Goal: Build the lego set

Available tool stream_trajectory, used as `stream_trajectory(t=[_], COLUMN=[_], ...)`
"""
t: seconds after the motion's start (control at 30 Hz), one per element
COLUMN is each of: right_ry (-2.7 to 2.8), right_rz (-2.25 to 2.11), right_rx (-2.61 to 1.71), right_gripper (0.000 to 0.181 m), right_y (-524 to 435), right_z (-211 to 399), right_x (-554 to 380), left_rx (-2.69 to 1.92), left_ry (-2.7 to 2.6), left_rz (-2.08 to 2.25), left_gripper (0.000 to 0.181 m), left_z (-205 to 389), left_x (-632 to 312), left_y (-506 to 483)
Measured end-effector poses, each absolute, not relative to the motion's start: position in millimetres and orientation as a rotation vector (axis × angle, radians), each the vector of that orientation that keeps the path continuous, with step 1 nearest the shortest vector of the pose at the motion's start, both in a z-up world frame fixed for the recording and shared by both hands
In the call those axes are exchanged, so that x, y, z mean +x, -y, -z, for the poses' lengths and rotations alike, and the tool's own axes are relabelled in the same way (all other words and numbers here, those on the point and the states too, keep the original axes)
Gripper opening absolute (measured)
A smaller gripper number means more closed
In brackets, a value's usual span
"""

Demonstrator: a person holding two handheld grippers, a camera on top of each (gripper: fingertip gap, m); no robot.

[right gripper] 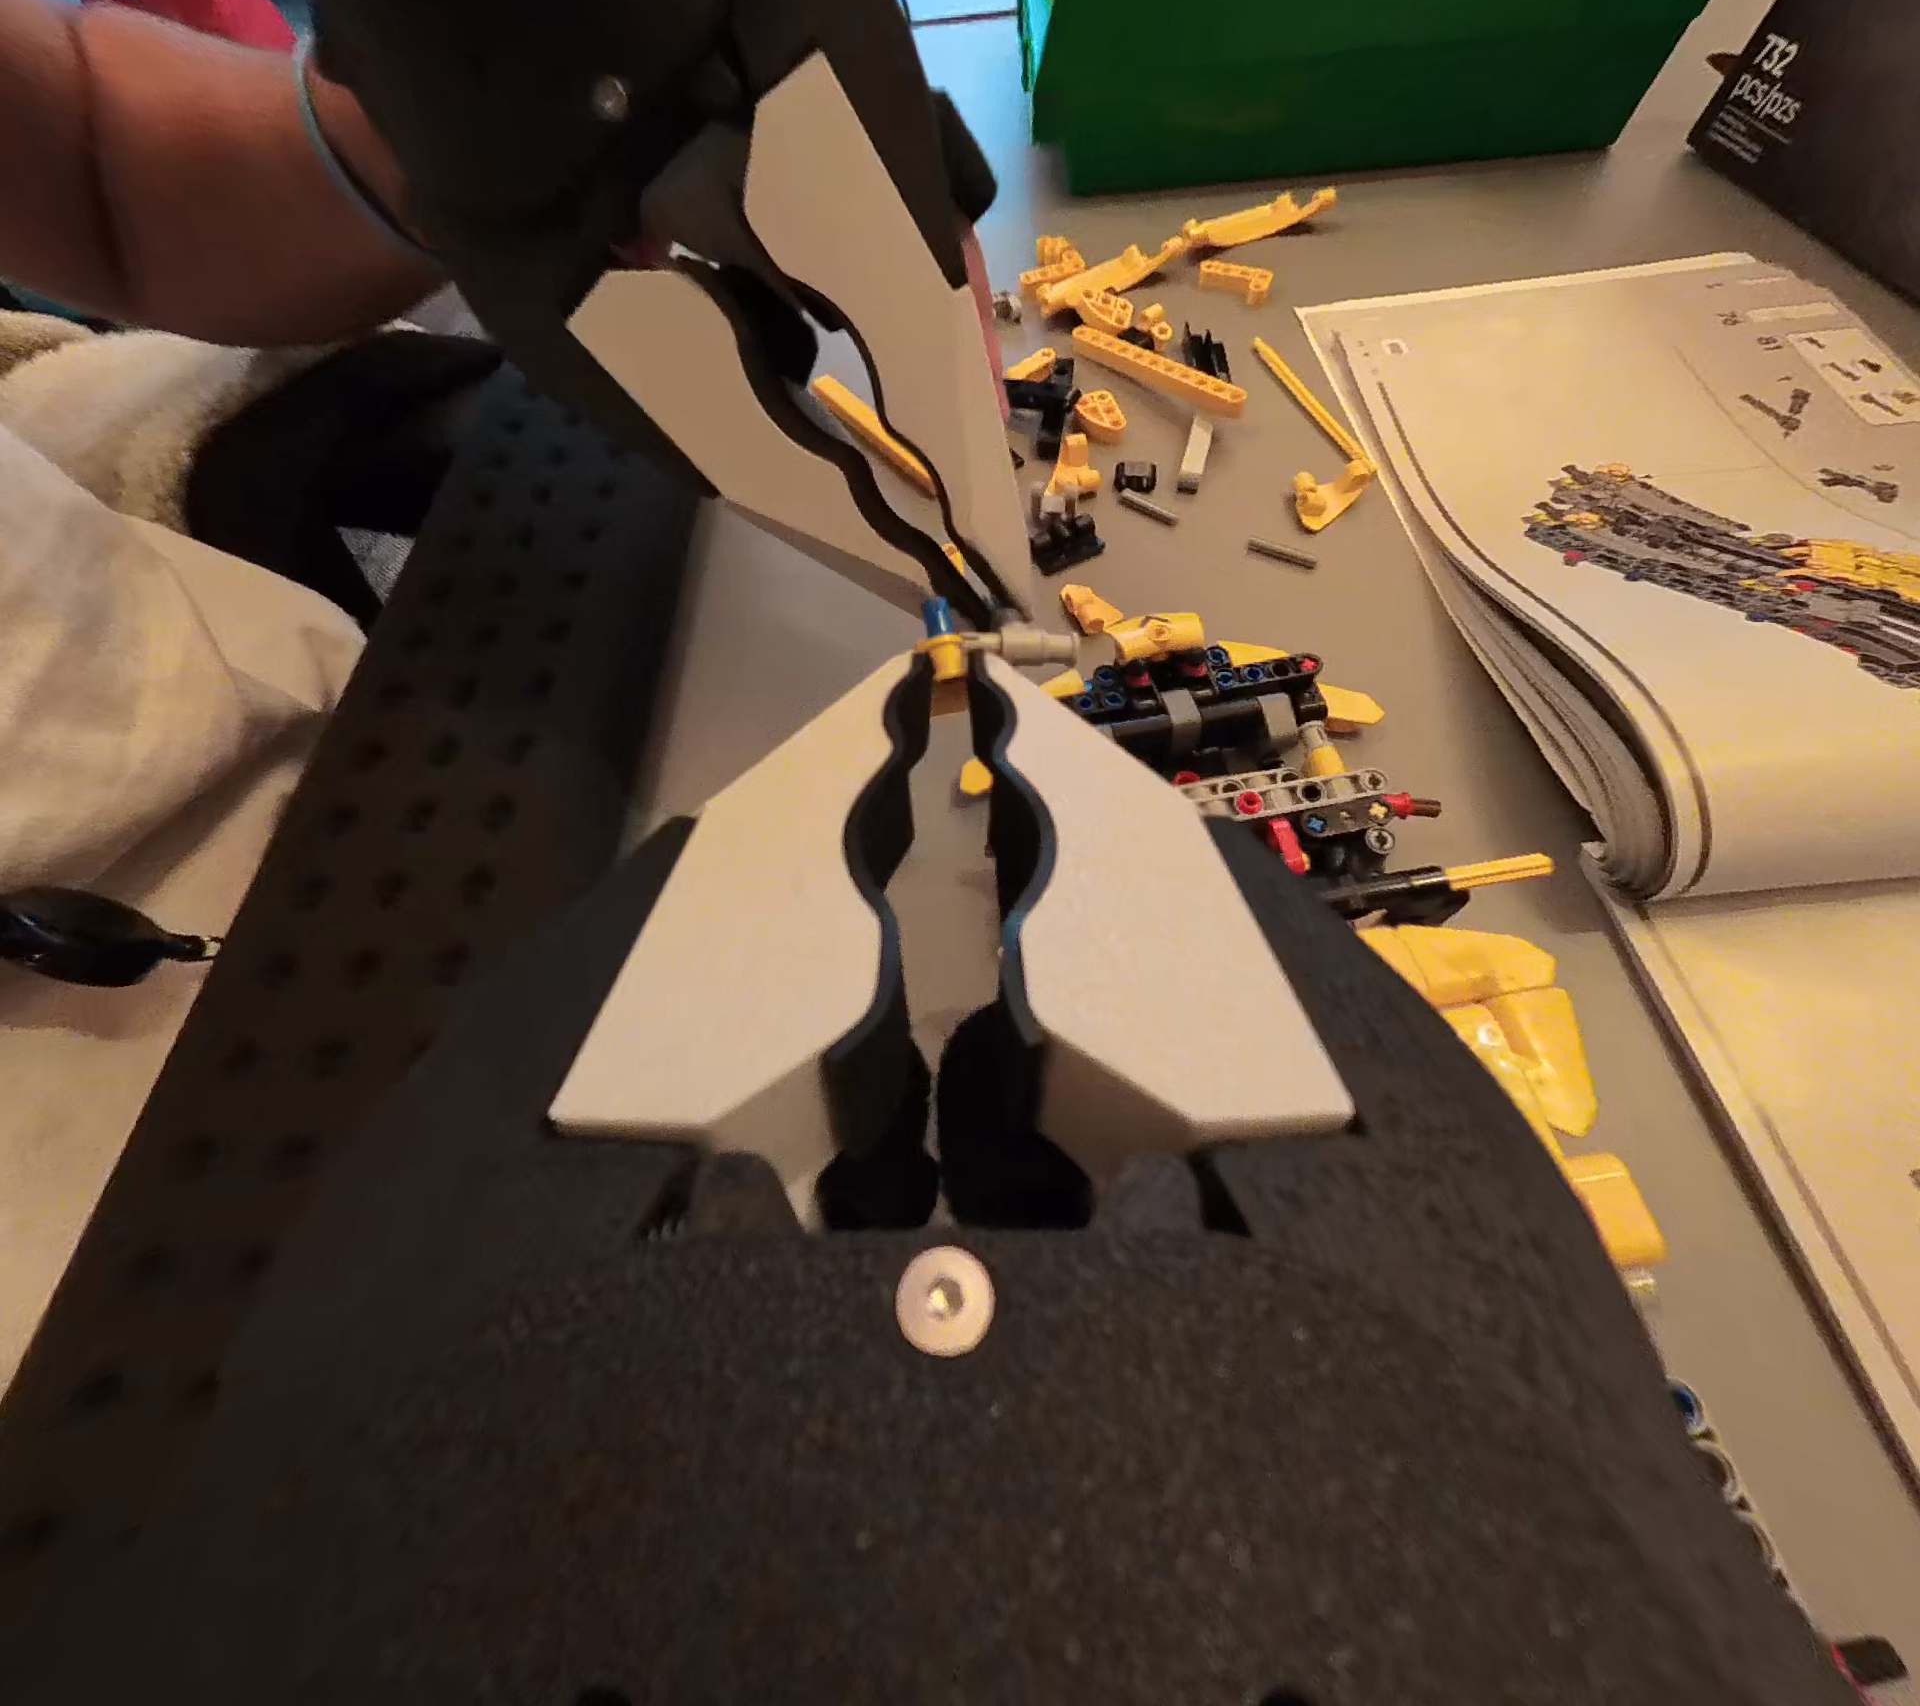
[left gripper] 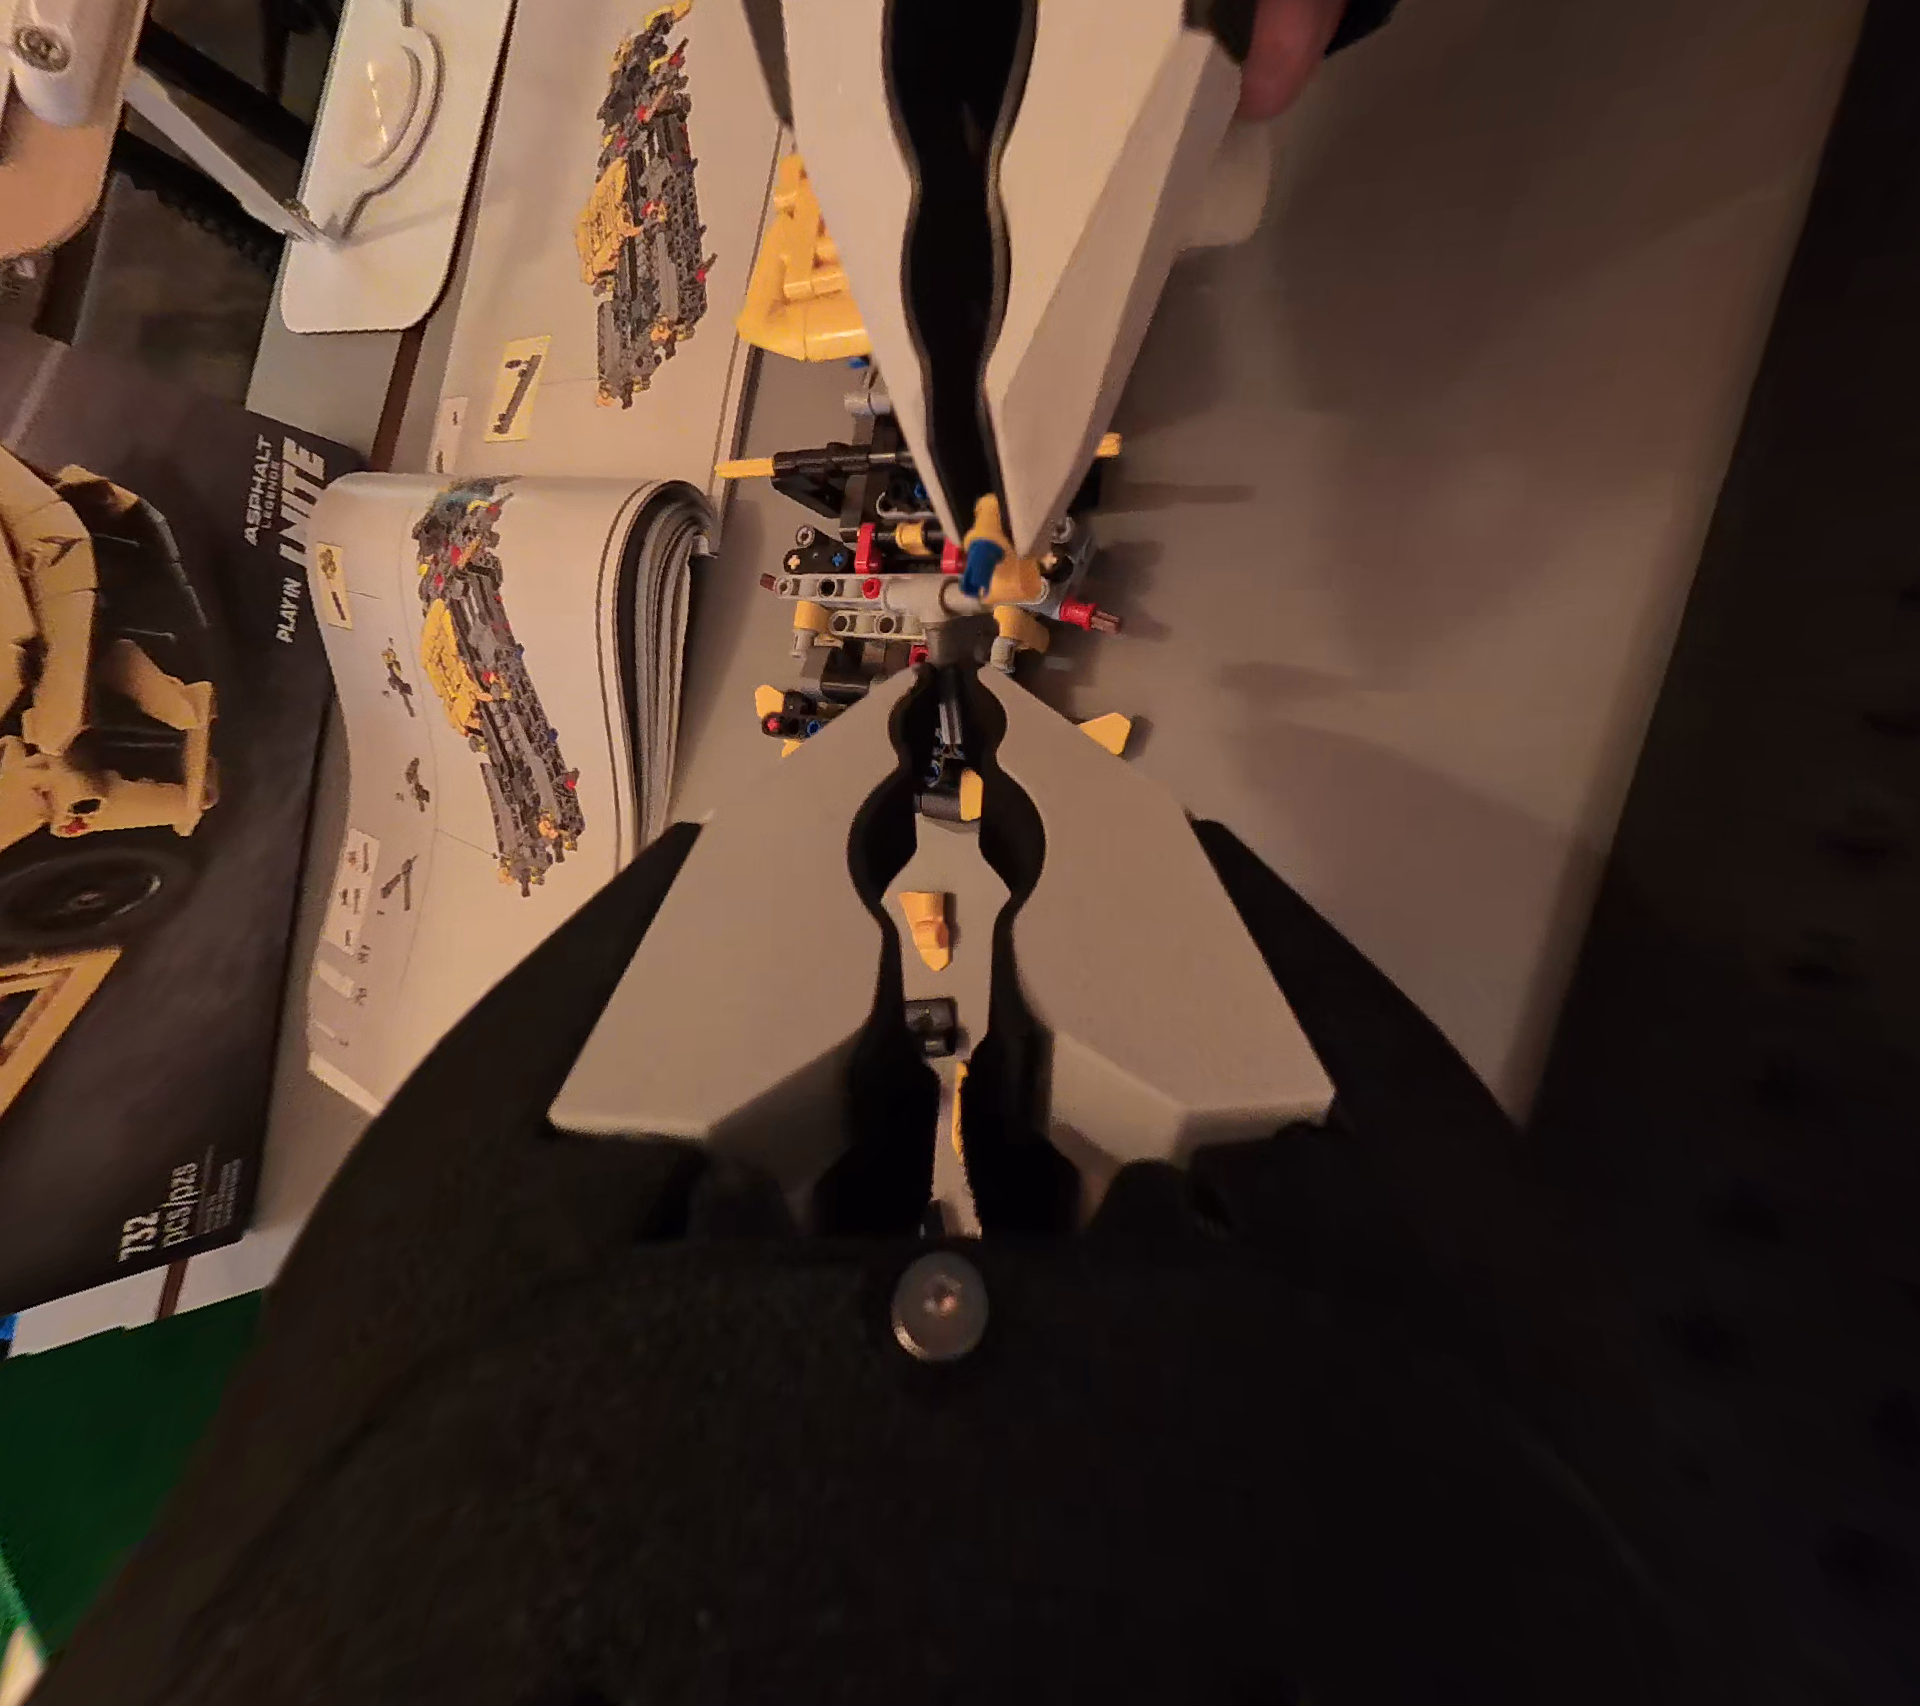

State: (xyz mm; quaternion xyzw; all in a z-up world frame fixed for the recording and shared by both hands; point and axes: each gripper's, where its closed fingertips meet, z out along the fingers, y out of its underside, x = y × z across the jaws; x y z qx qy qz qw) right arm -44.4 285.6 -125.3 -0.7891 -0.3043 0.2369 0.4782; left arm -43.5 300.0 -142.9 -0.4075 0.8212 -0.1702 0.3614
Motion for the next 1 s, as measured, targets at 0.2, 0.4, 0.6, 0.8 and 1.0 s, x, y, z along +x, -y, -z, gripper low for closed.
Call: stream_trajectory(t=[0.2, 0.4, 0.6, 0.8, 1.0], right_ry=[0.764, 0.844, 0.955, 0.953, 0.974], right_rz=[-0.533, -0.380, -0.239, -0.221, -0.367], right_rx=[-1.933, -1.919, -1.865, -1.871, -1.870], right_gripper=[0.006, 0.006, 0.006, 0.006, 0.006], right_y=[-286.4, -287.2, -283.8, -285.8, -276.2], right_z=[128.4, 129.2, 127.9, 128.7, 130.6], right_x=[-45.1, -48.9, -55.4, -55.4, -60.2], left_rx=[-0.946, -0.828, -0.768, -0.761, -0.747], left_ry=[-2.129, -2.160, -2.194, -2.249, -2.252], left_rz=[0.222, 0.038, 0.017, 0.044, 0.155], left_gripper=[0.004, 0.004, 0.003, 0.003, 0.003], left_z=[140.8, 138.5, 137.2, 141.0, 137.8], left_x=[-44.8, -50.9, -57.7, -64.4, -64.5], left_y=[-300.7, -301.6, -297.6, -292.8, -288.1])
